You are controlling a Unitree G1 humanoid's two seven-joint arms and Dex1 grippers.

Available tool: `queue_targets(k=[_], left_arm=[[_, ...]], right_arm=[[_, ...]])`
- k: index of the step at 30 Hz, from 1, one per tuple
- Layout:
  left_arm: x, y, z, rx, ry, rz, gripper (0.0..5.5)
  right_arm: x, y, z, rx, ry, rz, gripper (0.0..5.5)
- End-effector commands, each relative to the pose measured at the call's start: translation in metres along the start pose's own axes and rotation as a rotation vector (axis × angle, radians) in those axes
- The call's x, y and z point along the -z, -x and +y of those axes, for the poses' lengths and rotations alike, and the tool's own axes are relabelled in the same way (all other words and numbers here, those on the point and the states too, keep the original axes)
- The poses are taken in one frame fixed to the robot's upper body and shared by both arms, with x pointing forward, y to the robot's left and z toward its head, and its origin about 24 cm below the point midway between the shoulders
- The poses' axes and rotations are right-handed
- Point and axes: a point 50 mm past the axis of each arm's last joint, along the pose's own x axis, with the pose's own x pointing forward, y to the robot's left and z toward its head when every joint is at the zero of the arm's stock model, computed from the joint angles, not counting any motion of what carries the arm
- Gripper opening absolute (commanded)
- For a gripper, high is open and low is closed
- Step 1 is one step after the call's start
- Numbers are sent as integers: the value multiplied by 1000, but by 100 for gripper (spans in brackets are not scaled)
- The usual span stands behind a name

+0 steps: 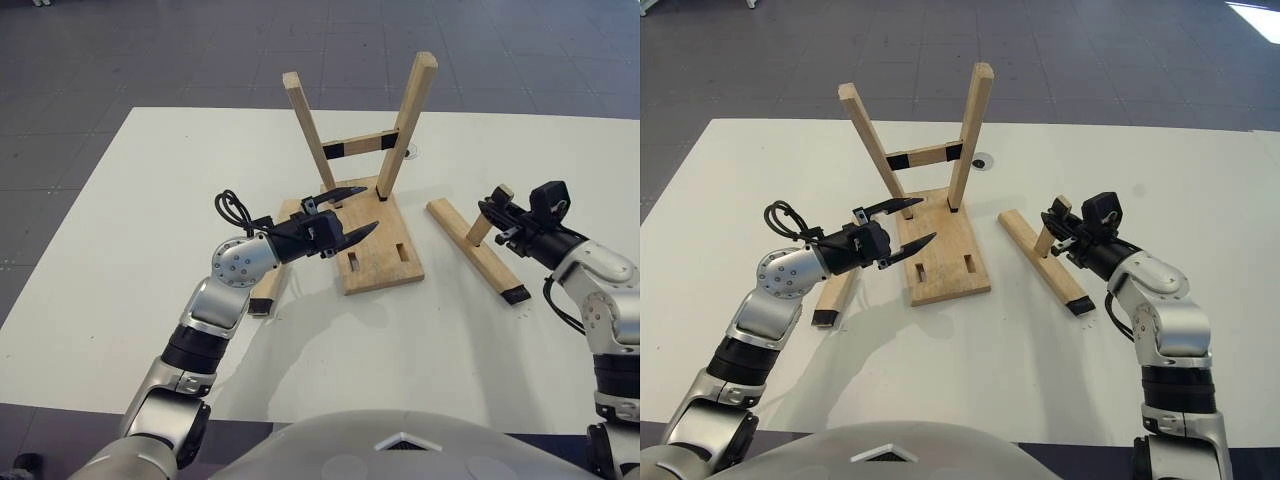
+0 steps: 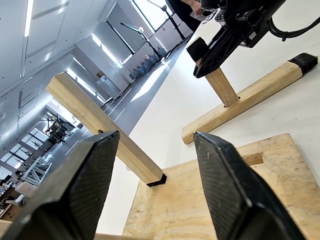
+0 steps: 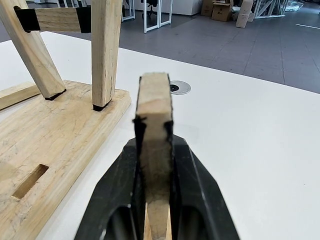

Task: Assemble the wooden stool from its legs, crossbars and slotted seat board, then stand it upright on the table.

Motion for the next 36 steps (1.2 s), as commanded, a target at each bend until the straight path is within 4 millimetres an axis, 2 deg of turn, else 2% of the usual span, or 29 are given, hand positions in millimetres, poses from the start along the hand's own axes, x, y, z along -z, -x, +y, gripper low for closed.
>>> queue_targets(k=[1, 13, 16, 19, 22, 26, 29, 32, 36], left_arm=[[0, 0, 2, 3, -12, 7, 273], [0, 1, -1, 7, -10, 8, 273], [1, 1, 0, 4, -13, 10, 273], [1, 2, 1, 1, -15, 13, 273], [2, 2, 1, -1, -16, 15, 273], [5, 3, 0, -2, -14, 24, 273], [5, 3, -1, -1, -12, 26, 273], [5, 3, -1, -2, -13, 25, 273], [5, 2, 0, -4, -16, 26, 273]], right_arm=[[15, 2, -1, 32, -45, 84, 40], [-21, -5, 3, 5, -35, 4, 40], [-24, -4, 3, 11, -36, -14, 118], [-29, -2, 5, 13, -18, -35, 159], [-56, 4, 2, 42, 28, -116, 211], [-100, 9, 5, 39, 39, -257, 211], [-119, 3, 10, 29, -5, -326, 211], [-122, -10, 13, 26, -44, -329, 211], [-112, -27, 14, 21, -83, -288, 211]])
